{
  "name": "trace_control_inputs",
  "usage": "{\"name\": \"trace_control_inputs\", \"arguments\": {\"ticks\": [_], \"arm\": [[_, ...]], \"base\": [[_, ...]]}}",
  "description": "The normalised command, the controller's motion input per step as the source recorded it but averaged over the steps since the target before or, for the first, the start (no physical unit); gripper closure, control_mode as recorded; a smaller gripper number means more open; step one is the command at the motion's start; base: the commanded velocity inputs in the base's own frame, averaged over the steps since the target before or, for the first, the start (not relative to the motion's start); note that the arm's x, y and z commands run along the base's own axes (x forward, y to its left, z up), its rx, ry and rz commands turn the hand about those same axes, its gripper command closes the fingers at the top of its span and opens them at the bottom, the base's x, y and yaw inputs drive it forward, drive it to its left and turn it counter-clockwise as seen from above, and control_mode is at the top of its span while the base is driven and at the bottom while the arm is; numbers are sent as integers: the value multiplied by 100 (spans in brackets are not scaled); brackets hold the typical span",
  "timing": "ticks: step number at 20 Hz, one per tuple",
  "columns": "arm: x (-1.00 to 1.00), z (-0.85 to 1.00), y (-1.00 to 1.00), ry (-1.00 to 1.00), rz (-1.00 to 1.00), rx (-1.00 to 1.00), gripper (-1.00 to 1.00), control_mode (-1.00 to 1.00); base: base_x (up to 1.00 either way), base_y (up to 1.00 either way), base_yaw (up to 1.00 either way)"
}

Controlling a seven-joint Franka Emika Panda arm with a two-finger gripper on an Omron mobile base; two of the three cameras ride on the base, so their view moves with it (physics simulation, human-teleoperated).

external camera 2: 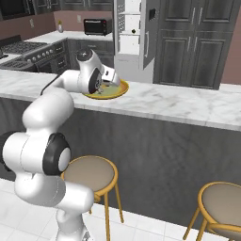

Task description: Take the cheese, fish, and avocado from the fridge and place them on the plate on the dining counter to create an appetizer plate.

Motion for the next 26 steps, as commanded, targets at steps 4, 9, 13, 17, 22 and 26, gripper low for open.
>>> {"name": "trace_control_inputs", "arguments": {"ticks": [4, 9, 13, 17, 22, 26], "arm": [[3, -24, 0, 0, -1, 0, 100, -100], [7, -25, 0, 0, -2, 0, 100, -100], [24, -14, 0, 0, -2, 0, 100, -100], [48, -1, 0, 0, 0, 0, 100, -100], [61, 0, 0, 0, -1, 0, 100, -100], [45, -10, 0, 0, -2, 0, 100, -100]], "base": [[0, 0, 0], [0, 0, 0], [0, 0, 0], [0, 0, 0], [0, 0, 0], [0, 0, 0]]}}
